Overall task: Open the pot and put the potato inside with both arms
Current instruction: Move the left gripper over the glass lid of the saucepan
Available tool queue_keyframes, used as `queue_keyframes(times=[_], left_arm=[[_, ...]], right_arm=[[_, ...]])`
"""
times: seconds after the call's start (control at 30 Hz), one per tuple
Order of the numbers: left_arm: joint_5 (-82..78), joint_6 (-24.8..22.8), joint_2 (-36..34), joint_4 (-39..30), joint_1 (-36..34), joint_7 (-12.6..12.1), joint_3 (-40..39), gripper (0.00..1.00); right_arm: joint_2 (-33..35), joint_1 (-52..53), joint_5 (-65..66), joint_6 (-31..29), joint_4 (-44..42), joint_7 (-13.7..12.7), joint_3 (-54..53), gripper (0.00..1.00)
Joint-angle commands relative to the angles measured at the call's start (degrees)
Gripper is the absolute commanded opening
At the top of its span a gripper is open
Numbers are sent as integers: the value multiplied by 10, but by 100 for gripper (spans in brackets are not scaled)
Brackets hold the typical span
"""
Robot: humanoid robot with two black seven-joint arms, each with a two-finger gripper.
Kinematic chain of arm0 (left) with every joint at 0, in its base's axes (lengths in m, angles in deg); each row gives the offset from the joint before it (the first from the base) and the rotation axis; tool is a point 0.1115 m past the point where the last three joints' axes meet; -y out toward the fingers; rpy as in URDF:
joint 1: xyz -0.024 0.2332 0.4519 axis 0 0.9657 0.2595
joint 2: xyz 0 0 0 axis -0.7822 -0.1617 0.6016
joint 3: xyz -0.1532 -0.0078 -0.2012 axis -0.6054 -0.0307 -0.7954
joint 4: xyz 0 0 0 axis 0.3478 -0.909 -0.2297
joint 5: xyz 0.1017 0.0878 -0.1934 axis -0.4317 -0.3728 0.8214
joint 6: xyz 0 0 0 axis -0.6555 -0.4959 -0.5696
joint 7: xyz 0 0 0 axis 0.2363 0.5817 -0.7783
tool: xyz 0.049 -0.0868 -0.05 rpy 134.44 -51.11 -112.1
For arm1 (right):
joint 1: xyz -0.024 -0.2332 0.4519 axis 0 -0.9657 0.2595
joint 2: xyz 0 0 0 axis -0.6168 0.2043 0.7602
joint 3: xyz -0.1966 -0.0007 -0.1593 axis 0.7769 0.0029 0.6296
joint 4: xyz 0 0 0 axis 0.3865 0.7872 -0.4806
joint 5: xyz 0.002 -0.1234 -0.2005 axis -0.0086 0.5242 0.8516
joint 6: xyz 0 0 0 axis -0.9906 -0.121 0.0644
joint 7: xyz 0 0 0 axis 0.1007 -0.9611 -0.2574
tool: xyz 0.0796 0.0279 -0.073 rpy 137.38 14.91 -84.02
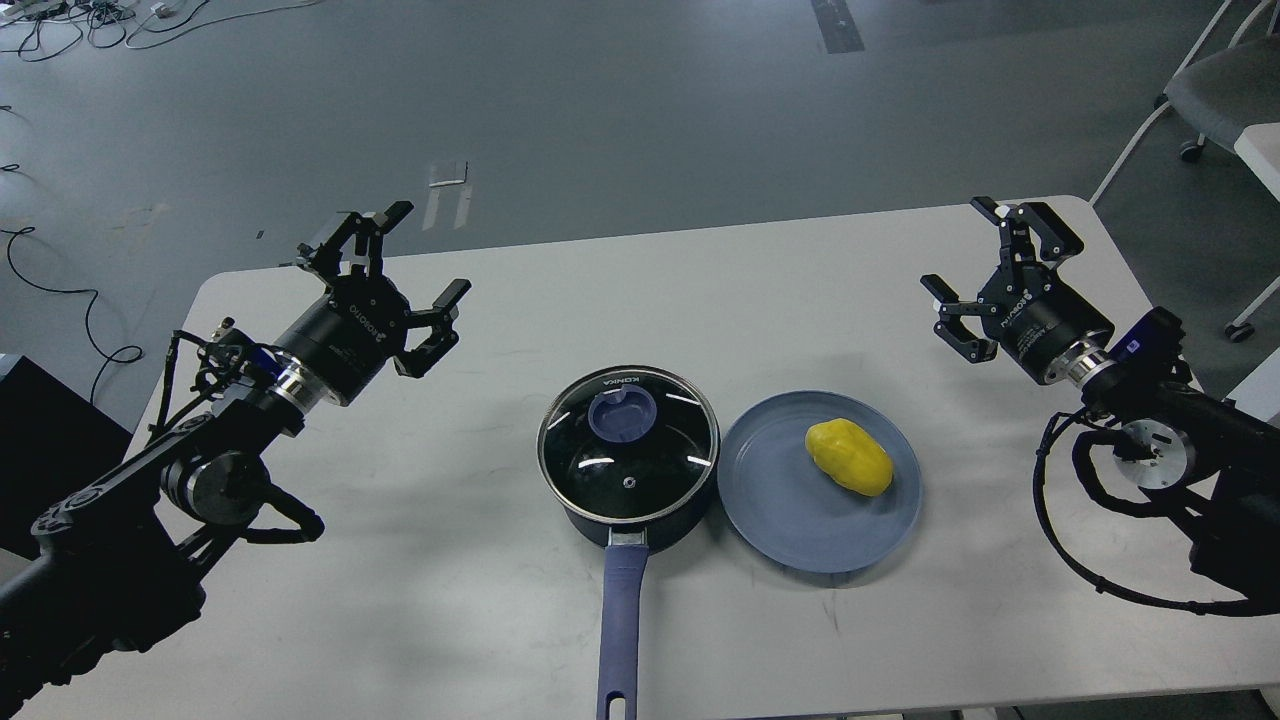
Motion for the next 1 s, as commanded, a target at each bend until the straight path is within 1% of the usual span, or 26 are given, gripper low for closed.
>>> queue_keyframes(times=[0.0,0.23,0.3,0.4,0.43,0.47,0.53,0.57,0.63,0.67,0.7,0.73,0.77,0.8,0.9,0.97], left_arm=[[0,0,6,0,4,1,-1,98],[-3,0,4,3,-7,0,7,98],[-2,0,-5,3,-25,3,3,98],[-10,0,-22,-2,-42,1,3,98],[-21,0,-29,-4,-49,0,3,98],[-60,0,-37,-11,-68,4,3,98],[-137,0,-53,-44,-90,8,-2,98],[-189,0,-71,-81,-101,13,-4,98],[-245,0,-85,-112,-116,20,-4,98],[-305,0,-93,-146,-129,30,-4,98],[-337,0,-95,-164,-134,34,-4,98],[-405,0,-99,-201,-138,38,-4,98],[-478,0,-107,-234,-139,39,-3,98],[-559,11,-113,-268,-139,39,-2,98],[-677,16,-116,-315,-140,40,-1,98],[-813,16,-113,-357,-141,38,6,98]], right_arm=[[1,0,0,0,0,0,4,100],[4,1,0,0,0,0,4,100],[4,1,0,0,0,0,4,100],[4,2,0,0,1,0,4,100],[4,2,0,0,1,0,4,100],[5,2,0,0,0,0,4,100],[6,1,0,0,0,0,4,100],[7,1,0,0,0,0,4,100],[9,1,0,0,0,0,4,100],[10,0,0,0,0,0,4,100],[9,0,0,0,1,0,4,100],[9,0,0,0,1,0,5,100],[9,0,0,0,1,0,5,100],[9,0,0,0,1,0,5,100],[8,1,0,0,1,0,5,100],[7,1,0,0,1,0,5,100]])
